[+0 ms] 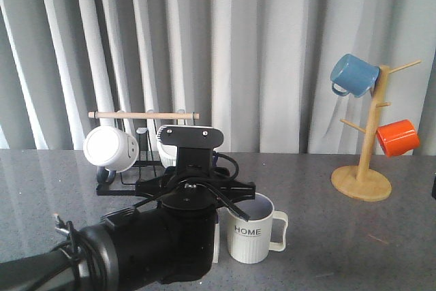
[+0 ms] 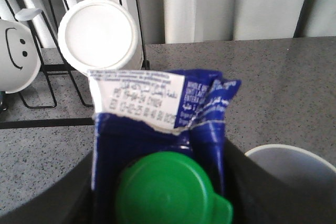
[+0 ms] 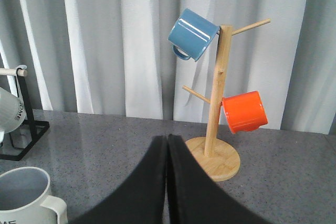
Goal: Place milk next to cup
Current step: 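Lower the carton beside the mug and open the left gripper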
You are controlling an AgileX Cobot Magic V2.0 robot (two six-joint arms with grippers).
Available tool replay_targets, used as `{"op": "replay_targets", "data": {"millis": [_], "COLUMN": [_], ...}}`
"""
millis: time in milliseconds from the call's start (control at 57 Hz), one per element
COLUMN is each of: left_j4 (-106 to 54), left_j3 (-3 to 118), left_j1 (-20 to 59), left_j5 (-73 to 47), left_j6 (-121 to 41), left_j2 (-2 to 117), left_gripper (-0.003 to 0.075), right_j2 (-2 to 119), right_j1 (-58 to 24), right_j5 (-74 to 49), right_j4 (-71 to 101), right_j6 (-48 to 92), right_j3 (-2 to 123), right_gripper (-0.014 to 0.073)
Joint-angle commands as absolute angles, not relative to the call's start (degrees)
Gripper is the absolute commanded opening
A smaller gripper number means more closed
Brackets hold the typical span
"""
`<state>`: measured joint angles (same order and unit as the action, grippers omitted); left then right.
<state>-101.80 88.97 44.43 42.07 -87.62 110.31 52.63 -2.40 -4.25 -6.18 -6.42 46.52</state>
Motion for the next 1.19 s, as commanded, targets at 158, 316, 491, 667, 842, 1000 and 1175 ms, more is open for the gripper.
{"op": "replay_targets", "data": {"millis": [158, 316, 491, 667, 842, 1000, 1175], "left_j4": [-102.87, -102.87, -102.87, -102.87, -102.87, -102.87, -102.87], "left_j3": [90.60, 90.60, 90.60, 90.60, 90.60, 90.60, 90.60], "left_j1": [44.56, 44.56, 44.61, 44.74, 44.74, 44.74, 44.63], "left_j5": [42.01, 42.02, 42.13, 42.20, 42.14, 41.80, 42.21], "left_j6": [-87.87, -87.81, -87.81, -87.81, -87.81, -87.62, -87.62], "left_j2": [107.72, 107.72, 107.72, 107.61, 107.63, 107.63, 107.63], "left_gripper": [0.0221, 0.0221, 0.0221, 0.0221, 0.0221, 0.0222, 0.0289], "right_j2": [52.17, 52.17, 52.17, 52.17, 52.17, 52.17, 52.17], "right_j1": [-2.00, -2.00, -2.00, -2.00, -2.00, -2.00, -2.00], "right_j5": [0.00, 0.00, 0.00, 0.00, 0.00, 0.00, 0.00], "right_j4": [-6.27, -6.27, -6.27, -6.27, -6.27, -6.27, -6.27], "right_j6": [-6.27, -6.27, -6.27, -6.27, -6.27, -6.27, -6.27], "right_j3": [48.46, 48.46, 48.46, 48.46, 48.46, 48.46, 48.46], "right_gripper": [-0.0008, -0.0008, -0.0008, -0.0008, -0.0008, -0.0008, -0.0008]}}
